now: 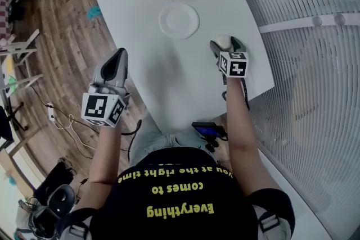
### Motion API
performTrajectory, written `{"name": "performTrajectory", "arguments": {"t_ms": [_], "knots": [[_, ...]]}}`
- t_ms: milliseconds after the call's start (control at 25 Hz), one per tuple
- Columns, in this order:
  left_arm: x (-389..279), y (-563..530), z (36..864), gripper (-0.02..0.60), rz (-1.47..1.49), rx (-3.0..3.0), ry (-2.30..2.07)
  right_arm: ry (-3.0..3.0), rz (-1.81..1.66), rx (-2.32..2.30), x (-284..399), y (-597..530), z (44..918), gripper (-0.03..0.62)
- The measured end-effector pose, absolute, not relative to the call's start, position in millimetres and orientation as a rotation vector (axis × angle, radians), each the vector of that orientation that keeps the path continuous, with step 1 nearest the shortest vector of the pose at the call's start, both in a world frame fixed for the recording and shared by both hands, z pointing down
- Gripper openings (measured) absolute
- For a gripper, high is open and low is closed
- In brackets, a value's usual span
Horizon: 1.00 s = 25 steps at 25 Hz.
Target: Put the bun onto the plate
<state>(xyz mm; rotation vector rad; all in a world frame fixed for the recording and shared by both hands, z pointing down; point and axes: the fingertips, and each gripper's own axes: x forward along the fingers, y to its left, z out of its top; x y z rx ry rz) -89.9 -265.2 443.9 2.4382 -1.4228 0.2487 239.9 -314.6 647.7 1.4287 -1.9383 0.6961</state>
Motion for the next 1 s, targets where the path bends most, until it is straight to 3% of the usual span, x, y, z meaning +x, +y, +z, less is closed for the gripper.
{"name": "performTrajectory", "arguments": {"t_ms": [1000], "knots": [[-79.2,-263.6,451.4,-0.002,0.245,2.443,-1.383,-1.952,0.707,1.450,241.0,-316.2,652.9,0.396]]}}
